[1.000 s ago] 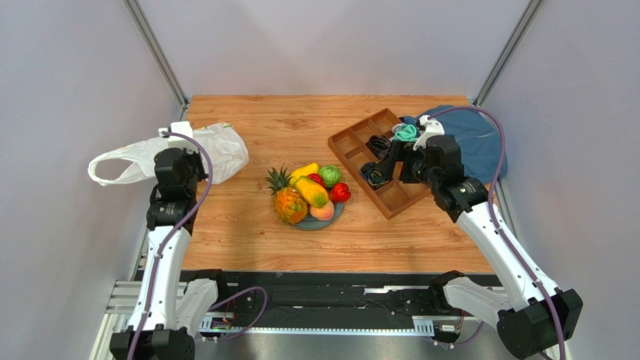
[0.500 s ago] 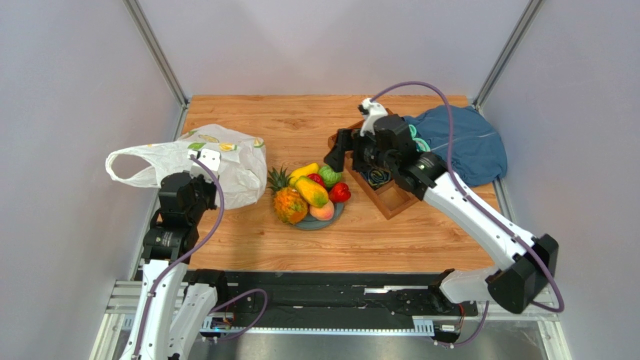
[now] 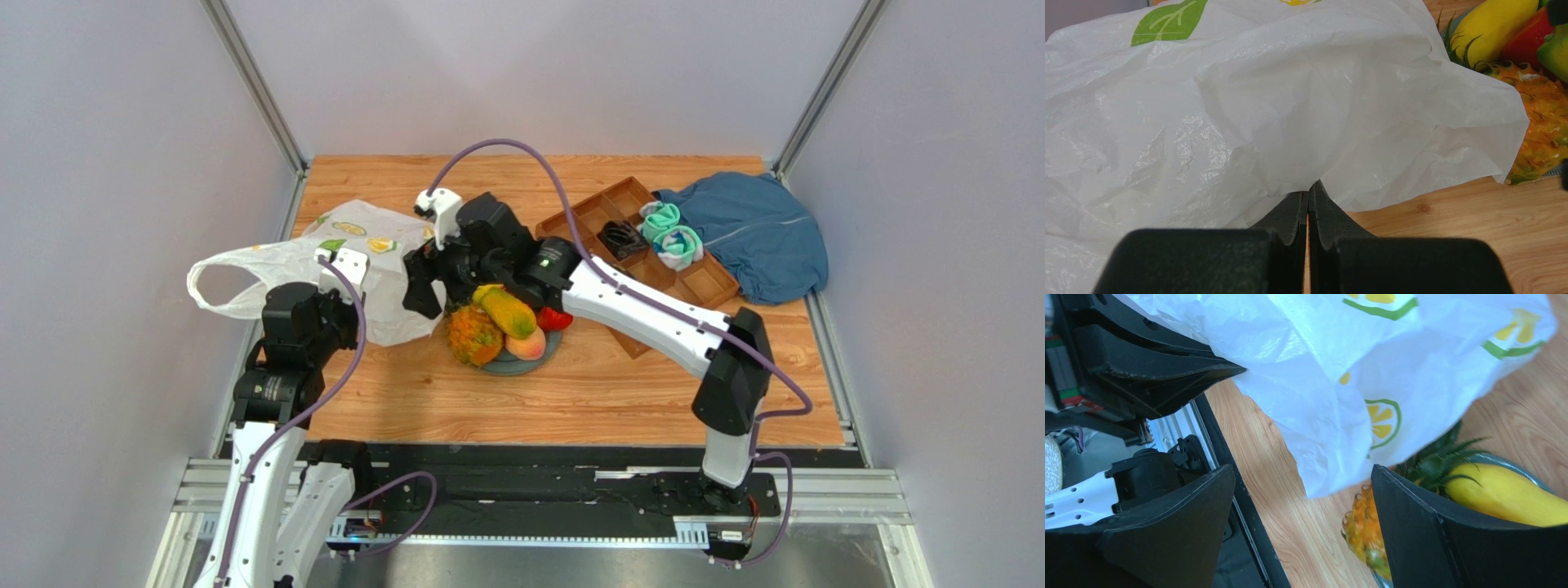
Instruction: Place the fruits into the plastic bag
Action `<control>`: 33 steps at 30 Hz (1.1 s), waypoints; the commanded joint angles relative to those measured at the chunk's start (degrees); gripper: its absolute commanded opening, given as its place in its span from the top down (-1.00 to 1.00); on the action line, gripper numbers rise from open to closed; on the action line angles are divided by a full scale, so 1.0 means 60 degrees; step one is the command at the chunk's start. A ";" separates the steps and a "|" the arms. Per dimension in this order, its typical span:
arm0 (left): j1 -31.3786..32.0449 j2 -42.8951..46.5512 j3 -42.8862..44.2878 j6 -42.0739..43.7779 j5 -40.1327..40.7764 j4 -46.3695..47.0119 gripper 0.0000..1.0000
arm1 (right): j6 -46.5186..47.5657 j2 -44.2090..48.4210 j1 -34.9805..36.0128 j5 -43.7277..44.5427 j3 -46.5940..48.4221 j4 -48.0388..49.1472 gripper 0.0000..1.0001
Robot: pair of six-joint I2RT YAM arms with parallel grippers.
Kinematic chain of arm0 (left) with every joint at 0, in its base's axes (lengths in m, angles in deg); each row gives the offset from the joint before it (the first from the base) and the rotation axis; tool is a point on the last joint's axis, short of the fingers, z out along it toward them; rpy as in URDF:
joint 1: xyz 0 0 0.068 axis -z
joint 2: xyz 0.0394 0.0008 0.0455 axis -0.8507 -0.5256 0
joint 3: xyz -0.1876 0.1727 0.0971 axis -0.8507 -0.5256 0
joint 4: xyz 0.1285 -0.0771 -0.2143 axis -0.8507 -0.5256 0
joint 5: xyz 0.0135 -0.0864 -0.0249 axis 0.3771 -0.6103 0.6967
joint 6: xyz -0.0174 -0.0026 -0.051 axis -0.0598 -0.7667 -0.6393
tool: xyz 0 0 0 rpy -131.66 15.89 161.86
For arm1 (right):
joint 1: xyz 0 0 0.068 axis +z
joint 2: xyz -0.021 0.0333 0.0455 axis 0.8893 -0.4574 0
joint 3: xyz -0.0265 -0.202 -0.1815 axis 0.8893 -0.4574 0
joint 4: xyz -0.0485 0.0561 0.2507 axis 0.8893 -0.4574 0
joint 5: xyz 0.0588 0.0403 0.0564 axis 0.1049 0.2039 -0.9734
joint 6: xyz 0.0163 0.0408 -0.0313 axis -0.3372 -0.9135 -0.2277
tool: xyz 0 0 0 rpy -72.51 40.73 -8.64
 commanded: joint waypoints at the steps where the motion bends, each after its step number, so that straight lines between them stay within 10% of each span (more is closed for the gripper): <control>1: 0.0038 0.0124 0.0280 -0.0203 -0.0246 0.0064 1.00 | 0.0565 -0.0675 0.0132 0.0144 0.0914 0.0404 -0.70; 15: 0.0185 0.0139 0.0397 -0.0218 -0.0217 -0.0112 1.00 | 0.0931 -0.2199 0.0176 0.0512 0.1399 0.2673 -0.54; 18: 0.0200 0.0153 0.0427 -0.0291 -0.0187 -0.0156 1.00 | 0.0654 -0.2332 0.0190 0.0189 0.1282 0.3362 -0.26; 21: 0.0200 0.0139 0.0485 -0.0554 -0.0027 -0.0200 0.98 | 0.0332 -0.2434 0.0190 -0.0060 0.1355 0.3568 0.50; 22: 0.0200 0.0110 0.0601 -0.0671 0.0061 -0.0229 0.86 | 0.0200 -0.2434 0.0190 -0.0075 0.1340 0.3626 0.89; 27: 0.0200 -0.0270 0.1494 -0.2032 0.0793 -0.0756 -0.38 | -0.0867 -0.2025 0.0190 0.0115 0.0667 0.4753 1.00; 33: 0.0185 -0.1237 0.3998 -0.4727 0.1628 -0.2381 -0.76 | -0.2085 -0.1761 0.0176 0.0716 0.0402 0.5399 1.00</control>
